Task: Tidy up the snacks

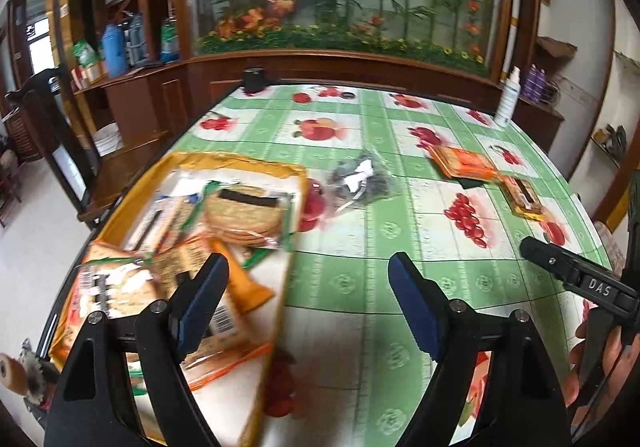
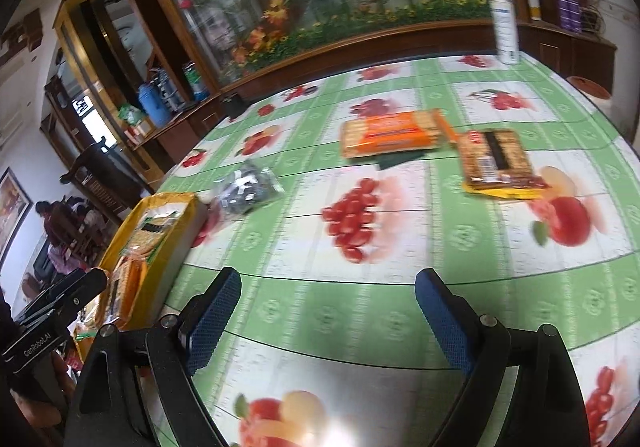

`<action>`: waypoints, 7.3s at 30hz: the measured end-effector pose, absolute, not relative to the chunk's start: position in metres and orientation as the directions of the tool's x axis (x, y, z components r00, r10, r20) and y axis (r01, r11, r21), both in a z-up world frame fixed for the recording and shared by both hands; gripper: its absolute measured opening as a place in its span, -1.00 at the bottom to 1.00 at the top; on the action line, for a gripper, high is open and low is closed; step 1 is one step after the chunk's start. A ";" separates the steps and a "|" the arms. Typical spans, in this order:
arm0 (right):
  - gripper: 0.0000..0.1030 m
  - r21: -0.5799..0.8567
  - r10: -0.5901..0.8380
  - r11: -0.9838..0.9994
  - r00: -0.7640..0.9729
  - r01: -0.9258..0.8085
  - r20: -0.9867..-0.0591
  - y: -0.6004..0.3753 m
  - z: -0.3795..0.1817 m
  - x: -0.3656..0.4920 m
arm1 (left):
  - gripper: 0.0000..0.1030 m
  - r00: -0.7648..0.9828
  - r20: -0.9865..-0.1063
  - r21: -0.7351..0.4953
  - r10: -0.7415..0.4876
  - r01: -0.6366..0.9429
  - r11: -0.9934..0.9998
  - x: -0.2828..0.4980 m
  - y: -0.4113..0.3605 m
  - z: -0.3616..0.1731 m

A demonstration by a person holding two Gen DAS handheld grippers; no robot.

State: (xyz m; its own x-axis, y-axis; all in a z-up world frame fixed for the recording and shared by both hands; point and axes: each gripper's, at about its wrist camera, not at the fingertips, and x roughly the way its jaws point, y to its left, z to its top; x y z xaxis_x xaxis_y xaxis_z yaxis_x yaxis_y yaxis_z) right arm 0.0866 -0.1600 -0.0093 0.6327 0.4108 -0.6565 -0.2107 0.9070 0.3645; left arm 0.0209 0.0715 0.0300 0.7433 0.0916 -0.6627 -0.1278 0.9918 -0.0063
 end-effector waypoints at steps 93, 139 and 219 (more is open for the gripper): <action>0.26 0.118 0.416 0.813 0.426 -0.571 -0.803 -0.169 -0.006 0.237 | -0.09 0.410 -0.912 0.037 -0.021 0.133 0.990 0.235 0.040 -0.036; -0.30 0.374 0.503 0.863 0.531 -0.338 -0.682 -0.213 -0.010 0.073 | 1.00 0.590 -0.802 0.030 -0.097 0.202 0.979 0.134 -0.044 -0.037; -0.63 0.397 0.753 0.634 0.414 -0.664 -0.511 0.015 0.058 0.062 | 0.46 0.721 -0.633 -0.006 0.281 -0.368 0.930 -0.011 0.193 0.026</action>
State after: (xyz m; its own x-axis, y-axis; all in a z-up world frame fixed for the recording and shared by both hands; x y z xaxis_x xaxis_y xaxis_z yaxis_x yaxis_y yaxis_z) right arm 0.0618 0.0148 0.0575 0.4141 0.7534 -0.5108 -0.6637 0.6340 0.3969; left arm -0.0107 0.1930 0.0265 0.7214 0.2813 -0.6328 -0.3680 0.9298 -0.0062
